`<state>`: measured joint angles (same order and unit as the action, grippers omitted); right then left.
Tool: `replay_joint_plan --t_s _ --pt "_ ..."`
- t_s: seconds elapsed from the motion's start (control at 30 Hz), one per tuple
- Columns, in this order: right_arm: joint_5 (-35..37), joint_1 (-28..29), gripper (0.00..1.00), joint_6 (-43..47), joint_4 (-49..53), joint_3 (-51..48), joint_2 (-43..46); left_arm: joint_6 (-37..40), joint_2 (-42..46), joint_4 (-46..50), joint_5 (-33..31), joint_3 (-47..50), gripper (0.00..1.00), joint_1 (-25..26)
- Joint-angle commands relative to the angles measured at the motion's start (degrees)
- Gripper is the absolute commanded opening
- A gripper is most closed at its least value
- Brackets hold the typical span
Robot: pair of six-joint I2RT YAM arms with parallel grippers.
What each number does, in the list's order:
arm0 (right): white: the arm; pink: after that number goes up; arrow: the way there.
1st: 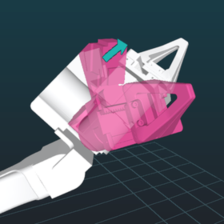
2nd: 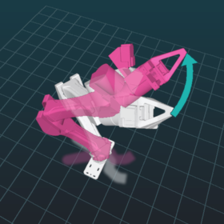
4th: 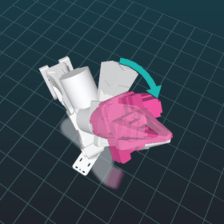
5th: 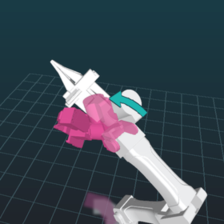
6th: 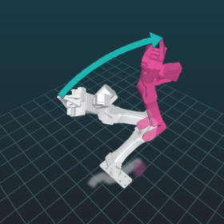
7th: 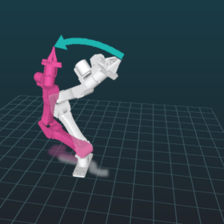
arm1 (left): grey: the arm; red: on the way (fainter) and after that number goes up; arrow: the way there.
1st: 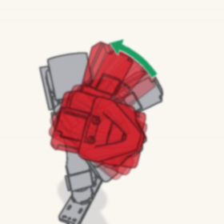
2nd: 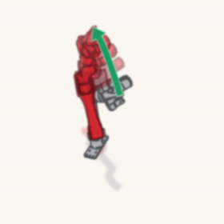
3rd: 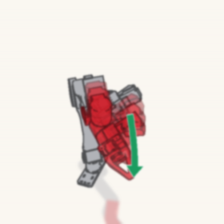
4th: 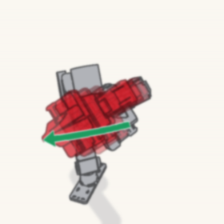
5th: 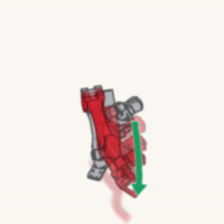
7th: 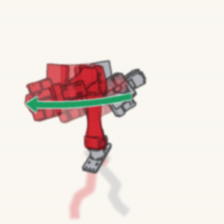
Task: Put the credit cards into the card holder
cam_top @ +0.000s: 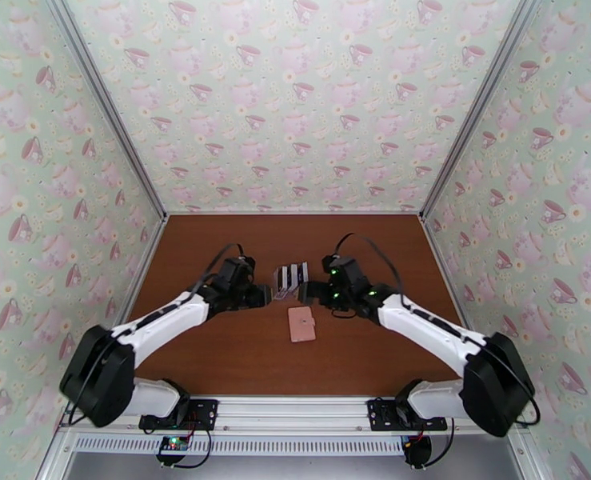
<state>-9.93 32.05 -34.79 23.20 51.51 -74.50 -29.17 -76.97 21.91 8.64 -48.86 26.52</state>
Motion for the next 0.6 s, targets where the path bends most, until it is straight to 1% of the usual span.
replay_joint_plan --t_s 0.0,0.13,0.23,0.27,0.3,0.33,0.37,0.47,0.53,0.57 --pt "2.27 -4.45 1.00 4.18 4.74 2.18 3.40 2.69 3.60 4.14 -3.72 -1.03 0.90 -3.42" --pt "3.43 -10.27 1.00 6.55 7.53 3.34 5.82 3.83 5.98 4.32 -4.23 -0.72 0.92 -7.27" --pt "7.61 -14.94 1.00 8.01 8.34 3.50 7.33 4.32 7.25 3.81 -7.54 -0.23 0.94 -9.39" --pt "8.38 -16.80 1.00 8.72 7.43 2.92 7.80 4.66 7.47 3.54 -8.95 -0.20 0.97 -10.21" --pt "8.06 -18.65 1.00 9.44 5.64 1.94 8.05 4.90 7.66 2.44 -10.45 0.34 1.00 -10.92" --pt "7.35 -20.97 1.00 10.05 3.52 0.67 8.06 4.40 8.07 0.38 -11.98 1.48 1.00 -11.97" --pt "6.56 -23.27 1.00 10.34 1.88 0.04 7.33 3.72 8.68 -2.00 -11.79 2.85 1.00 -13.44" --pt "3.77 -28.79 1.00 9.89 -0.13 -0.40 5.01 3.23 11.78 -8.06 -13.64 6.94 1.00 -16.32" --pt "1.58 -30.97 1.00 10.75 -2.16 -1.03 4.29 7.88 13.06 -10.98 -15.50 8.42 1.00 -16.56" --pt "2.06 -31.30 1.00 11.13 -3.73 -1.80 4.48 10.66 12.99 -12.09 -16.07 8.75 1.00 -16.62"
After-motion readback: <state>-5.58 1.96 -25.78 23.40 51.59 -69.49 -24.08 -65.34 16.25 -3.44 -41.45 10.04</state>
